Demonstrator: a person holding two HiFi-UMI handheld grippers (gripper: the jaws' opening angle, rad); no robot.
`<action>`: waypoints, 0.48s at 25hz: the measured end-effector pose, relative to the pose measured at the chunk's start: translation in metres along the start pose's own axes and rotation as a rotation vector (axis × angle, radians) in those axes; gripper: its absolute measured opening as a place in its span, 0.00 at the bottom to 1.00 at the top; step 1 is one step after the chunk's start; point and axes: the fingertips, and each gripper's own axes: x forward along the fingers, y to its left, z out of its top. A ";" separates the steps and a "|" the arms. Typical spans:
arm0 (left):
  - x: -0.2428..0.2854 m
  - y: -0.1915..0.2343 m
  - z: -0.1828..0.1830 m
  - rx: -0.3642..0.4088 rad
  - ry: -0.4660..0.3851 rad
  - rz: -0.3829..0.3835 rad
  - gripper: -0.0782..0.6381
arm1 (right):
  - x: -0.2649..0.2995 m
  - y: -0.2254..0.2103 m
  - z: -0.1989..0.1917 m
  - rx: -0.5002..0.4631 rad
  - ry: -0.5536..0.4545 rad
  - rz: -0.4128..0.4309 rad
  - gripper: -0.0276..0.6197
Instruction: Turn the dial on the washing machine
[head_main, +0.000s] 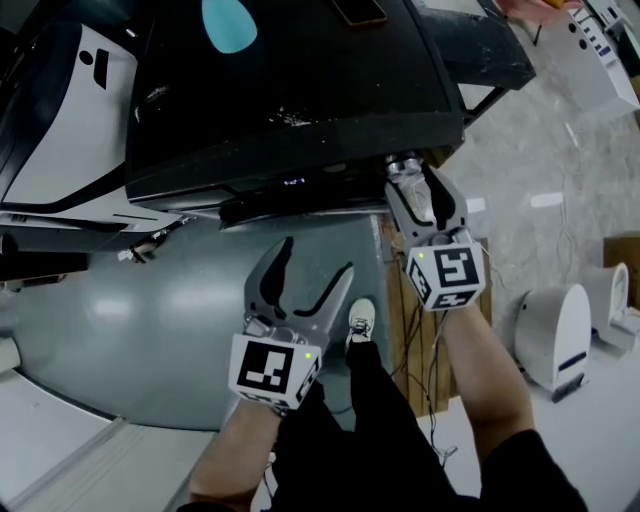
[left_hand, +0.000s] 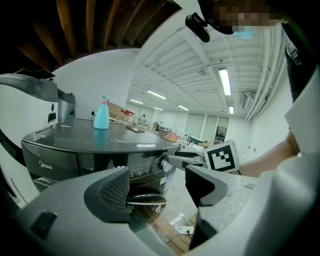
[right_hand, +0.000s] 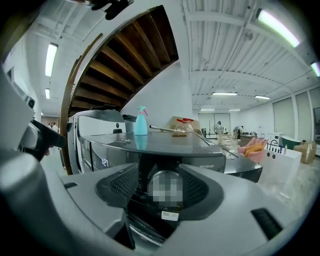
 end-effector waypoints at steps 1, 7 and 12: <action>-0.002 0.000 0.002 0.000 -0.005 0.001 0.57 | -0.003 0.003 0.005 -0.003 -0.007 0.004 0.42; -0.020 0.005 0.022 0.003 -0.047 0.005 0.57 | -0.021 0.027 0.031 -0.007 -0.028 0.033 0.04; -0.044 0.008 0.044 0.038 -0.107 -0.017 0.54 | -0.039 0.062 0.057 0.017 -0.040 0.104 0.04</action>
